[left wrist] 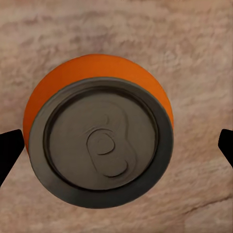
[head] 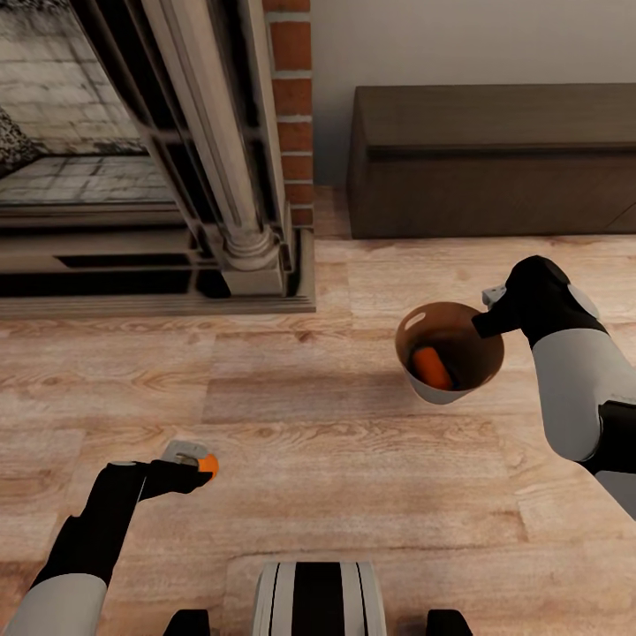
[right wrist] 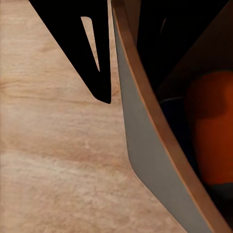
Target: Put the three can of soda from the living room inside the tash can in the kitchen.
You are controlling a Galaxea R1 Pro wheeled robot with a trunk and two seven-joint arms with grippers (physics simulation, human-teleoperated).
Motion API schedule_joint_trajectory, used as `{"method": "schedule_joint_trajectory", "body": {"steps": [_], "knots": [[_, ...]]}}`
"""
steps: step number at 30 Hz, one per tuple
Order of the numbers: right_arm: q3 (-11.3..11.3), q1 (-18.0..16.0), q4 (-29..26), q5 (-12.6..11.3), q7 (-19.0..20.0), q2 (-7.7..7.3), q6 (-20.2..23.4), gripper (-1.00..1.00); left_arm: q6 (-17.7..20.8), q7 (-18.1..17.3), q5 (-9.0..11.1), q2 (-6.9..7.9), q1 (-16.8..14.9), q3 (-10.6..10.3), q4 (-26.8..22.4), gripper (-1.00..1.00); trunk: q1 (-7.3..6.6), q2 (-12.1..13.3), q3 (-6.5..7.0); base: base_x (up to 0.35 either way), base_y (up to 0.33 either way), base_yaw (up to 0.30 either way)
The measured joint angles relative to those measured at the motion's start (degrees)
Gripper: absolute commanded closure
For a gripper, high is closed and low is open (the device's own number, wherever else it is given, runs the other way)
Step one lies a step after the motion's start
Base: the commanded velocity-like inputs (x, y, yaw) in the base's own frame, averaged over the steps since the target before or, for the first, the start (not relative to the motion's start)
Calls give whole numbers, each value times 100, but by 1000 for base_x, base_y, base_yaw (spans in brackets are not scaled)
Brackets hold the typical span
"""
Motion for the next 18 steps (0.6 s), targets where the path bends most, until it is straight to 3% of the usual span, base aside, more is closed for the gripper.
{"method": "schedule_joint_trajectory", "body": {"steps": [11,18], "knots": [[6,0,-1,10,-2,-14,-4,100,4,4,0,0,0,0,2,-100,0,0,-2,0,0,0],[0,5,0,-2,5,-8,1,100,5,4,0,0,0,0,18,-100,11,-5,-123,0,0,0]]}}
